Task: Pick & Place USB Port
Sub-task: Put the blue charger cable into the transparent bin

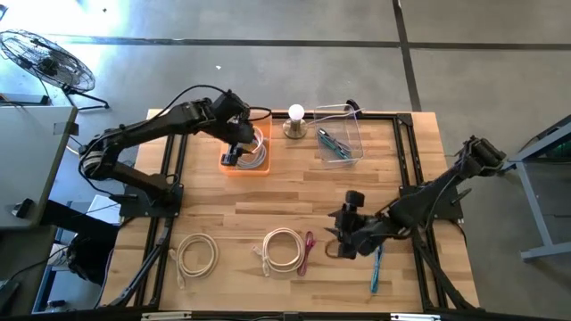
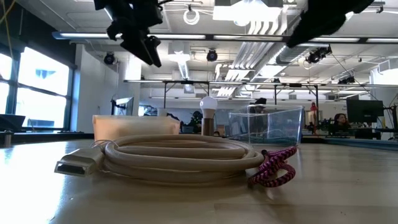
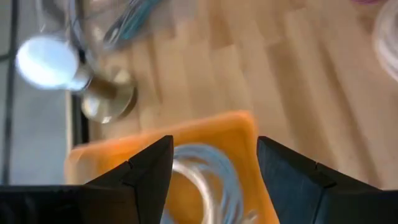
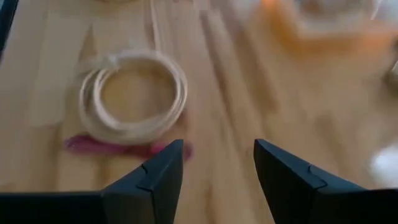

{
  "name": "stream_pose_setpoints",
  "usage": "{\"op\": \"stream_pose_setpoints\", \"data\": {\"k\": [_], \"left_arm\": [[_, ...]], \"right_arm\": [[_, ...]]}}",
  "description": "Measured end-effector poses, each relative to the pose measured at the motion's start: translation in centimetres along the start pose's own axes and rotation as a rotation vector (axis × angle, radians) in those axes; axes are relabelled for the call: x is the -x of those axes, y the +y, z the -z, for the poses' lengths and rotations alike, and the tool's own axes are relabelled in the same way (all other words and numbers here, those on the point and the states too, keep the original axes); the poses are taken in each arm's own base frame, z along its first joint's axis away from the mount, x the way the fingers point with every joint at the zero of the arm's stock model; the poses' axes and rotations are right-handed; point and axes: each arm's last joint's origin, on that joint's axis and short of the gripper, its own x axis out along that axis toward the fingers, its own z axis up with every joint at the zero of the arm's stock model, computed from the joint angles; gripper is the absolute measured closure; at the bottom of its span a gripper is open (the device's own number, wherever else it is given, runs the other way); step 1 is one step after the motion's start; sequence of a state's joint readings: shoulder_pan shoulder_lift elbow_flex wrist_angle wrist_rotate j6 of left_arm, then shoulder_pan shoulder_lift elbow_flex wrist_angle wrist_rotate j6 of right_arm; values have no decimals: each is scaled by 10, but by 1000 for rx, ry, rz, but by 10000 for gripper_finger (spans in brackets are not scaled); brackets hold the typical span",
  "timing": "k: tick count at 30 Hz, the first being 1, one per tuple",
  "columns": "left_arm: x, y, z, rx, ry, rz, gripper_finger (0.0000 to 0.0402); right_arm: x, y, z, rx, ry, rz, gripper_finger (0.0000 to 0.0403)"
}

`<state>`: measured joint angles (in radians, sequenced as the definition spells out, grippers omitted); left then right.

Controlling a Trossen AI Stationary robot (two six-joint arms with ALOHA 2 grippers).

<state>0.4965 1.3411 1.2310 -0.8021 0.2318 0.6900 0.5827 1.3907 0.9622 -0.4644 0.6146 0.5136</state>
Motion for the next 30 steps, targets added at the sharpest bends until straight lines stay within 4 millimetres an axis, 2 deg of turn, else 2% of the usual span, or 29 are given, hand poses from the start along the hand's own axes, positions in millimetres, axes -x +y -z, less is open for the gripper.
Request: {"op": "stream_pose_setpoints", "data": {"k": [3, 6, 13, 21, 30], "left_arm": [[3, -8, -6, -28, -22, 15, 173], [2, -16, -11, -64, -13, 7, 173], [-4, -30, -21, -127, 12, 10, 173], [-10, -45, -27, -201, -12, 40, 173], [-35, -56, -5, -208, 42, 77, 173]], "right_arm": [[6, -7, -4, -125, 134, -48, 215], [14, -11, -8, -264, 212, -19, 219], [25, -6, -8, -647, 445, -97, 239], [32, 13, 14, -873, 644, 1, 270], [32, 38, 41, -1032, 939, 137, 274]]}}
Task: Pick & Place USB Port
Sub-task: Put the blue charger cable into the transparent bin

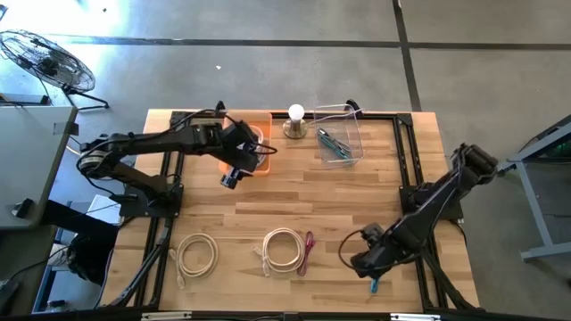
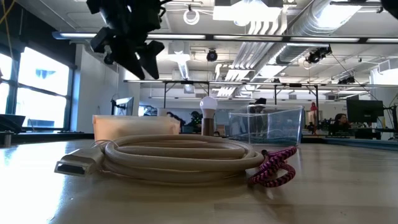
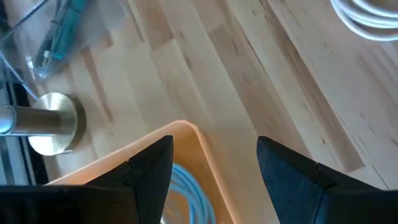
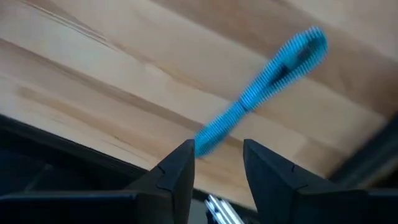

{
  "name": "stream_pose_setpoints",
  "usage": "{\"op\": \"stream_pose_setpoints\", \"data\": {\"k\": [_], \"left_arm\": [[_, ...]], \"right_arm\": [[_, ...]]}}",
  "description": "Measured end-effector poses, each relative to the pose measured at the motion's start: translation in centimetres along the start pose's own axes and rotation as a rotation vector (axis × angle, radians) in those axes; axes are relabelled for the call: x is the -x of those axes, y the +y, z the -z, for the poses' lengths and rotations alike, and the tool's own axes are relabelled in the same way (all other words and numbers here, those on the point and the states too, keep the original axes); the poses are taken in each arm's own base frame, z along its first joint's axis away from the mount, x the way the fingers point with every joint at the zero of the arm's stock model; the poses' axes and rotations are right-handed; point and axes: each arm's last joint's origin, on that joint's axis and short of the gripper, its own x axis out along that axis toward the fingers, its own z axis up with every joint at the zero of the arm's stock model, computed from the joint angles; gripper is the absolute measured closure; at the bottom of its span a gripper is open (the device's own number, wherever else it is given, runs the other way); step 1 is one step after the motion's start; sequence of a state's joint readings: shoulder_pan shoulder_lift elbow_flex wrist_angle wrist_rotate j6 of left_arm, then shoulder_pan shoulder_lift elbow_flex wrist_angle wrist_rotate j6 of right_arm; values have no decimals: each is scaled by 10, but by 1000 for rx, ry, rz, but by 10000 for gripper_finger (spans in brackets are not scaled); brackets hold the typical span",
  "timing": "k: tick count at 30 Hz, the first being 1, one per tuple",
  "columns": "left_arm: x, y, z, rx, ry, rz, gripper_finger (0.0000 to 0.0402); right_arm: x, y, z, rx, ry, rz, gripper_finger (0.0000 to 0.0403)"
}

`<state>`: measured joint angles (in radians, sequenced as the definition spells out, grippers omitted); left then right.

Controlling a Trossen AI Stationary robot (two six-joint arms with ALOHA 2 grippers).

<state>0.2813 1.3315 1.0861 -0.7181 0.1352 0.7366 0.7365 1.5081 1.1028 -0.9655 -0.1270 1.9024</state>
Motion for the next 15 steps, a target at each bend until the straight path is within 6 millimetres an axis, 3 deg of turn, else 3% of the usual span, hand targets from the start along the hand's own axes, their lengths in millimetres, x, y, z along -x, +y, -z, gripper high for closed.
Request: {"op": "stream_pose_setpoints", "data": {"k": [15], "left_arm": [[-7, -6, 6, 10, -14, 42, 173]], "right_arm": [[-41, 1, 5, -99, 8, 225, 274]]}}
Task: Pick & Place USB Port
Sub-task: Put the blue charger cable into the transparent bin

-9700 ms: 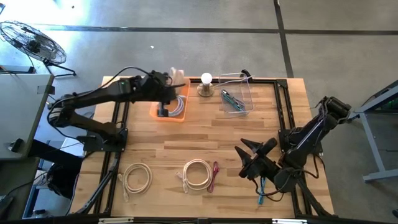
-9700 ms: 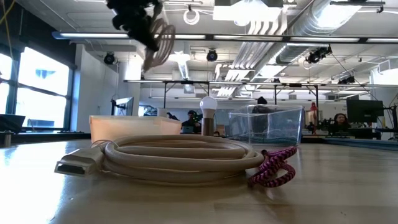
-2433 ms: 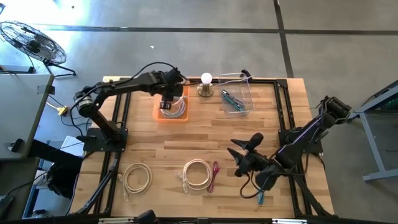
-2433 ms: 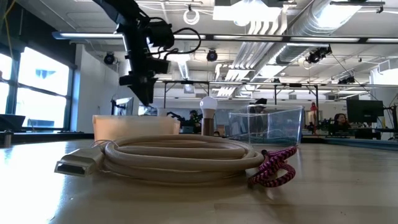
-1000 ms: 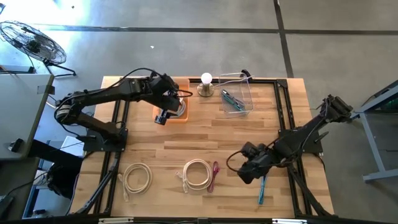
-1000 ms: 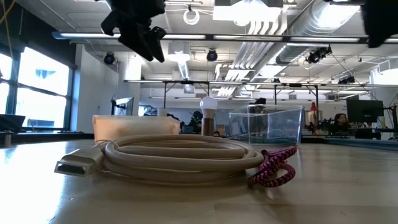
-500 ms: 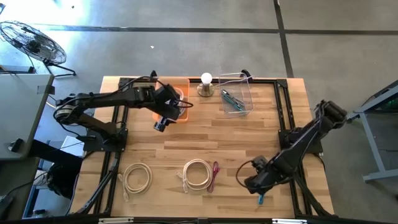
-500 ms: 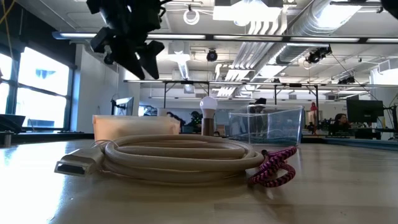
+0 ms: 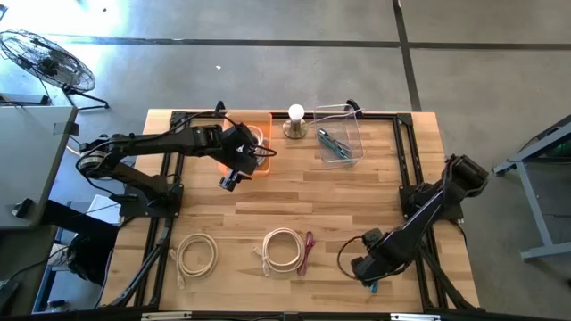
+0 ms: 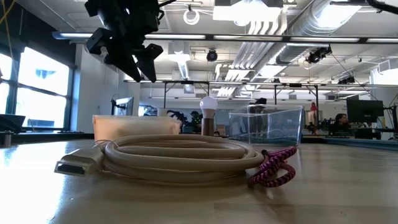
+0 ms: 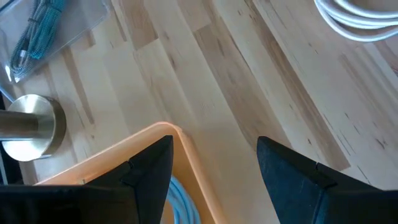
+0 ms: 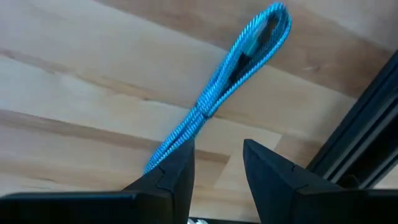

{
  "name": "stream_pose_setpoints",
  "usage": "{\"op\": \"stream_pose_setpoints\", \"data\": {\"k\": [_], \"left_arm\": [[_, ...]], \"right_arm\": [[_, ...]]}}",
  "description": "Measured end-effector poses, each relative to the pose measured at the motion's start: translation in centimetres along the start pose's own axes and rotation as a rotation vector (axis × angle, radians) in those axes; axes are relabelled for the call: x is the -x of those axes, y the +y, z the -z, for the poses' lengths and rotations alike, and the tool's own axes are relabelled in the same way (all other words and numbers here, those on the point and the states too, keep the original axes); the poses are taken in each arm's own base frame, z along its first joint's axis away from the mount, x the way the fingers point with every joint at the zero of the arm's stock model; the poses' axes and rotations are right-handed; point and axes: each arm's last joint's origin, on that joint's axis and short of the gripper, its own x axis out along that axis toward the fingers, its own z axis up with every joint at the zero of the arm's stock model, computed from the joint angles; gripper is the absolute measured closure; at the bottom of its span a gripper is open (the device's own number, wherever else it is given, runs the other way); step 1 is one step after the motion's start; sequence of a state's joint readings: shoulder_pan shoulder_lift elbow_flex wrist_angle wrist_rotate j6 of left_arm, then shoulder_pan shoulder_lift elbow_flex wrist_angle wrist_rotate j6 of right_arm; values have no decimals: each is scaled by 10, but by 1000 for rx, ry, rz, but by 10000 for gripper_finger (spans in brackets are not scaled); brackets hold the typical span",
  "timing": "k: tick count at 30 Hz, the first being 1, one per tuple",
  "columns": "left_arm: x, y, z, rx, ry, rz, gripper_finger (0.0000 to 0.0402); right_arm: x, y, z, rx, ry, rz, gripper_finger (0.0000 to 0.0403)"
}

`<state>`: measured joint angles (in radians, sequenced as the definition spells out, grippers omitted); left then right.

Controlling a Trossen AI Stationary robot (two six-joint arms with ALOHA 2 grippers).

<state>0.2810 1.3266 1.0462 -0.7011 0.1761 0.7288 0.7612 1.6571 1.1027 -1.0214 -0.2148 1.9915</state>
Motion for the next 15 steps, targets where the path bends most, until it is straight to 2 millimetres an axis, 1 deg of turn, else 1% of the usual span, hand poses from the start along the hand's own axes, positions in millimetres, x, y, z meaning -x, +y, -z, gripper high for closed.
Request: {"op": "stream_pose_setpoints", "data": {"k": [8, 15], "left_arm": [[0, 0, 0, 3, -1, 0, 173], [0, 0, 0, 19, 0, 0, 173]], "right_arm": [[-19, 8, -1, 4, -19, 59, 274], [-22, 11, 0, 23, -8, 53, 274]]}}
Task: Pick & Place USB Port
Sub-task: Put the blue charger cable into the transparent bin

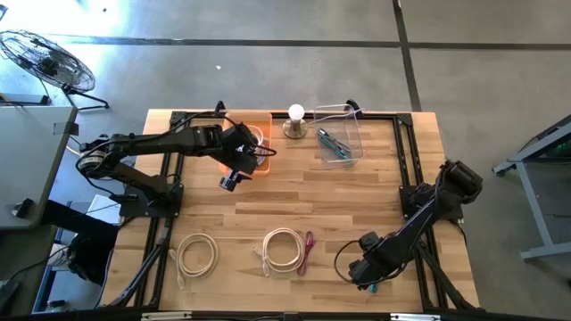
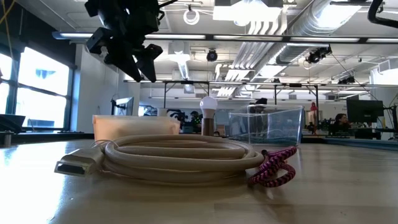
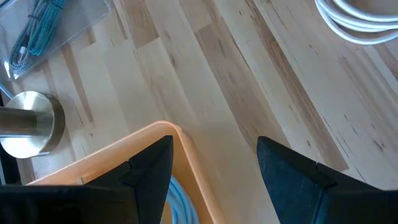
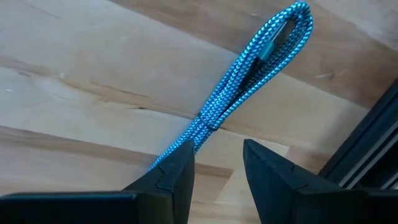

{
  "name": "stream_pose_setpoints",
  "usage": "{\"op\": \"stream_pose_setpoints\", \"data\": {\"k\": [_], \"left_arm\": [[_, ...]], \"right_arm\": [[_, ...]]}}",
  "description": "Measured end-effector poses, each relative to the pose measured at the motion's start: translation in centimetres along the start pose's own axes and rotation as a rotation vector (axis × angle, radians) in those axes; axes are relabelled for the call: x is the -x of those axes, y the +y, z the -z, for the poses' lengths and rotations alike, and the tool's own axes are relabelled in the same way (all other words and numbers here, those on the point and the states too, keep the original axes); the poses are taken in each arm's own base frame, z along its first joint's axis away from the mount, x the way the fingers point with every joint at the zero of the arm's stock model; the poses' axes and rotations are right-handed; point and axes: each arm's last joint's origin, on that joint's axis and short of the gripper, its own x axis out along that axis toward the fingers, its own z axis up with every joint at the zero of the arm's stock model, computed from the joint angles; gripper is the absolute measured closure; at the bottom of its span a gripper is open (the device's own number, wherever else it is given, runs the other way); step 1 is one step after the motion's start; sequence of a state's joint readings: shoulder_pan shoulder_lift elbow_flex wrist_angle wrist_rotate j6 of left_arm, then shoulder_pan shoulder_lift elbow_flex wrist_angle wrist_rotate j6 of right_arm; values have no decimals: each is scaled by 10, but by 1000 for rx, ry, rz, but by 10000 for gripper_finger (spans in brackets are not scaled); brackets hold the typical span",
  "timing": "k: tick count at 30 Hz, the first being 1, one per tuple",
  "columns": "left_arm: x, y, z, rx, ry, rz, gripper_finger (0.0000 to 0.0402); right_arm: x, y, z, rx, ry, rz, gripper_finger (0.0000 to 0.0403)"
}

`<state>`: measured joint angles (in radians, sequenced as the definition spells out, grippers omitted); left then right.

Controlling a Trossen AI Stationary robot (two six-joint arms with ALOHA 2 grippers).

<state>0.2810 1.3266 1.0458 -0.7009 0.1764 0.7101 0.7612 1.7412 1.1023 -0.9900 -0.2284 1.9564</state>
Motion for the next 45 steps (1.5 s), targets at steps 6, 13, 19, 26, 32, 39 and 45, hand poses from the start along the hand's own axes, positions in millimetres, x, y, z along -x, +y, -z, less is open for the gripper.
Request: {"op": "stream_pose_setpoints", "data": {"k": [6, 13, 19, 26, 32, 39, 45], "left_arm": [[0, 0, 0, 1, 1, 1, 173], [0, 0, 0, 2, 3, 3, 173], [0, 0, 0, 8, 3, 3, 173], [0, -2, -1, 4, -37, 50, 173], [0, -2, -1, 3, -45, 56, 173], [0, -2, -2, 3, -57, 61, 173], [0, -2, -2, 9, -57, 62, 173]], "right_arm": [[0, 0, 0, -6, -4, -1, 274], [-9, 0, -2, -9, 5, -29, 274], [-36, -2, -8, -5, 83, -100, 274], [-56, -13, -16, 26, 121, -125, 289], [-54, -13, -17, 239, 48, -121, 383], [-43, -5, -32, 368, -23, -76, 385], [-28, 7, -58, 484, -107, -85, 385]]}}
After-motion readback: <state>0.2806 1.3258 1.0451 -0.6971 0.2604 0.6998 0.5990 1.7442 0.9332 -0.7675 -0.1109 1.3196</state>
